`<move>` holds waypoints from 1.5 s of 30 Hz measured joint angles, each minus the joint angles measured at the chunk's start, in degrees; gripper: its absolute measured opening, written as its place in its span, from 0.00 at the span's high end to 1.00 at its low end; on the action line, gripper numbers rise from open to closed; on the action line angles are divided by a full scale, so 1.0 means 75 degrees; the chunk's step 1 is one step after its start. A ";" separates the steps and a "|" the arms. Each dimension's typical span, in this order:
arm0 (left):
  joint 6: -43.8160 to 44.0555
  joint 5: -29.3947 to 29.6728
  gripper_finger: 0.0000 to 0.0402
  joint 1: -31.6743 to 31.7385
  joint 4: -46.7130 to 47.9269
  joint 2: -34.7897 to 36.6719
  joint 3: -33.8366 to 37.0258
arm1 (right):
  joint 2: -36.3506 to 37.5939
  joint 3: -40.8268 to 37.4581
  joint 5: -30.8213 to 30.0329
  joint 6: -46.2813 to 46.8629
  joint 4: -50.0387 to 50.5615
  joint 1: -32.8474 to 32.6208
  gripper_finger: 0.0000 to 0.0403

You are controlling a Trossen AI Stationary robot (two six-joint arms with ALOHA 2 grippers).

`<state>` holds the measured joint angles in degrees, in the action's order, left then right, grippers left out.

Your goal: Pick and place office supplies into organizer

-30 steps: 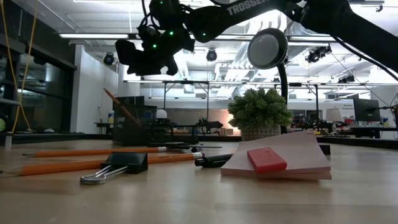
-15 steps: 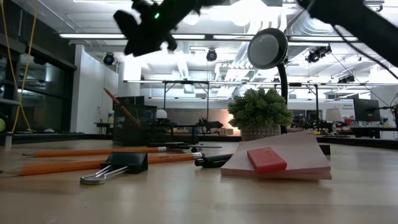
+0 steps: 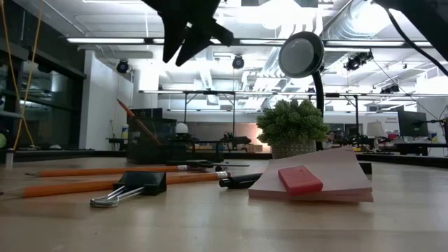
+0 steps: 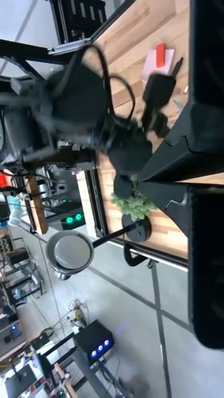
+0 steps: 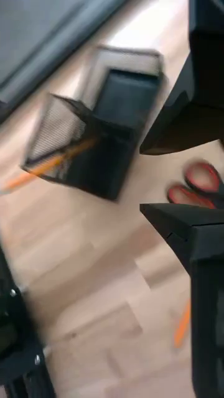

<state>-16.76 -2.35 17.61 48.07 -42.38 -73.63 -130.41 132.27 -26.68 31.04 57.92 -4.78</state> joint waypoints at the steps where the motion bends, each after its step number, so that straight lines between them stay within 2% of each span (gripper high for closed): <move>1: 0.0068 0.0000 1.00 0.0000 0.0000 -0.0014 0.0000 | -0.0014 -0.0007 0.0015 0.0294 0.0099 -0.0089 0.68; 5: 0.0097 0.0000 1.00 -0.0001 0.0002 -0.0109 0.0000 | -0.0161 -0.0012 0.0042 0.1116 0.0334 -0.0303 0.67; 9: 0.0103 -0.0024 1.00 -0.0003 0.0014 -0.0147 0.0000 | -0.0462 -0.0009 0.0743 0.1837 0.0609 -0.0274 0.65; 14: 0.0320 -0.0064 1.00 -0.0001 0.0011 -0.0138 0.0000 | -0.0893 -0.0012 0.1626 0.2050 0.1089 -0.0042 0.62; 19: 0.0473 -0.0087 1.00 0.0000 0.0009 -0.0138 0.0000 | -0.1186 -0.0012 0.2177 0.2029 0.1705 0.0205 0.58; 25: 0.0496 -0.0087 1.00 -0.0003 0.0012 -0.0136 0.0000 | -0.1236 -0.0009 0.2269 0.2081 0.2183 0.0324 0.52; 33: 0.0493 -0.0085 1.00 0.0000 0.0009 -0.0138 0.0000 | -0.1411 -0.0003 0.2686 0.2067 0.2168 0.0339 0.44; 45: 0.0484 -0.0085 1.00 -0.0003 0.0009 -0.0138 0.0000 | -0.1908 -0.0003 0.3115 0.2200 0.2045 0.0339 0.49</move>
<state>-13.13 -2.98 17.58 48.14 -43.42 -73.63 -144.72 132.25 -3.31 47.55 73.26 -2.24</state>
